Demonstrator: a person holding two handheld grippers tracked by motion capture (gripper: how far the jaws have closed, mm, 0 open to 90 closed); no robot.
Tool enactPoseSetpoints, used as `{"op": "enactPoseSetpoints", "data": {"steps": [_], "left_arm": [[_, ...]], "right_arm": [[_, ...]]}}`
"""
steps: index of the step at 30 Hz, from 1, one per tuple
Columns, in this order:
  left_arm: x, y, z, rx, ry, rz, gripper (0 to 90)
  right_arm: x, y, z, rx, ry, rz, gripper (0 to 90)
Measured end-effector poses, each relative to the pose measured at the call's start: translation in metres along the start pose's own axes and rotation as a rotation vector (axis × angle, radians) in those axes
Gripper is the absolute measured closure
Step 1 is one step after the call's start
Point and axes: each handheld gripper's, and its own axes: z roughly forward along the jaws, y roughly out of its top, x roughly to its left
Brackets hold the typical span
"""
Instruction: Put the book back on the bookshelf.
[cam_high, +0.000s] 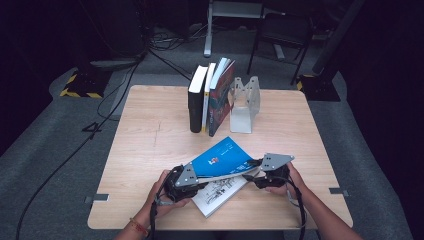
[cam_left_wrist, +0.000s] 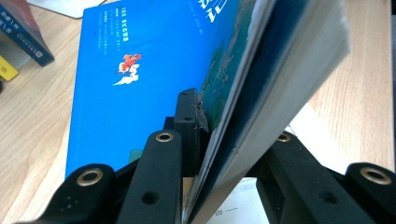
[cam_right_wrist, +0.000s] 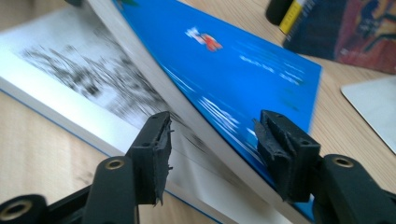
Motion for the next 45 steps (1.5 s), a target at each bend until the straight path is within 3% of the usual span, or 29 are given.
{"op": "enactPoseSetpoints", "data": {"steps": [5, 6, 7, 9, 11, 12, 14, 15, 18, 21, 24, 25, 27, 30, 33, 37, 41, 45], "left_arm": [[0.007, -0.001, -0.006, -0.007, 0.003, -0.022, 72.1], [0.005, 0.0, -0.007, 0.03, 0.016, -0.001, 65.0], [0.005, 0.0, -0.007, 0.03, 0.016, -0.001, 58.8], [-0.002, 0.003, -0.007, 0.034, 0.024, 0.008, 53.9], [-0.015, 0.01, -0.008, 0.032, 0.042, 0.052, 51.3], [-0.019, 0.014, -0.008, 0.029, 0.049, 0.052, 49.4], [-0.024, 0.019, -0.005, 0.053, 0.092, 0.047, 50.7], [-0.026, 0.02, -0.002, 0.064, 0.117, 0.049, 55.1], [-0.021, 0.017, -0.002, 0.069, 0.134, 0.048, 71.2], [-0.013, 0.013, -0.007, 0.051, 0.105, 0.048, 75.8], [-0.005, 0.005, -0.009, 0.045, 0.068, 0.033, 76.9], [-0.005, 0.005, -0.009, 0.045, 0.068, 0.033, 77.0], [0.0, 0.001, -0.012, 0.028, 0.056, 0.024, 76.9], [0.004, -0.003, -0.015, 0.041, 0.037, 0.034, 76.6], [0.007, -0.006, -0.018, 0.04, 0.038, 0.026, 76.1], [0.008, -0.007, -0.024, 0.097, 0.103, 0.022, 67.6], [-0.006, 0.003, -0.029, 0.126, 0.137, 0.062, 60.4], [-0.019, 0.009, -0.025, 0.169, 0.163, 0.05, 57.3]], "right_arm": [[0.005, 0.005, 0.0, -0.015, 0.0, -0.077, 65.2], [0.007, 0.006, 0.001, -0.008, -0.001, -0.091, 67.5], [0.007, 0.006, 0.001, -0.008, -0.001, -0.091, 67.5], [0.011, 0.009, 0.001, 0.0, -0.018, -0.108, 68.8], [0.013, 0.012, 0.001, 0.008, -0.027, -0.114, 69.1], [0.014, 0.013, 0.001, 0.009, -0.029, -0.111, 69.4], [0.015, 0.015, 0.001, 0.012, -0.032, -0.115, 69.7], [0.016, 0.016, 0.001, 0.014, -0.034, -0.116, 69.8], [0.018, 0.018, 0.002, 0.025, -0.044, -0.126, 69.7], [0.019, 0.019, 0.002, 0.01, -0.03, -0.12, 68.4], [0.017, 0.018, 0.002, -0.023, -0.009, -0.096, 55.7], [0.014, 0.016, 0.004, -0.012, -0.021, -0.095, 50.5], [0.011, 0.013, 0.005, 0.006, -0.026, -0.094, 48.6], [0.001, 0.003, 0.006, -0.028, 0.008, -0.038, 54.7], [0.003, 0.006, 0.005, -0.044, 0.021, -0.081, 63.0], [0.011, 0.011, 0.008, -0.035, 0.054, -0.14, 71.5], [0.019, 0.022, 0.008, -0.025, 0.062, -0.187, 75.3], [0.026, 0.03, 0.01, -0.01, 0.058, -0.201, 75.7]]}}
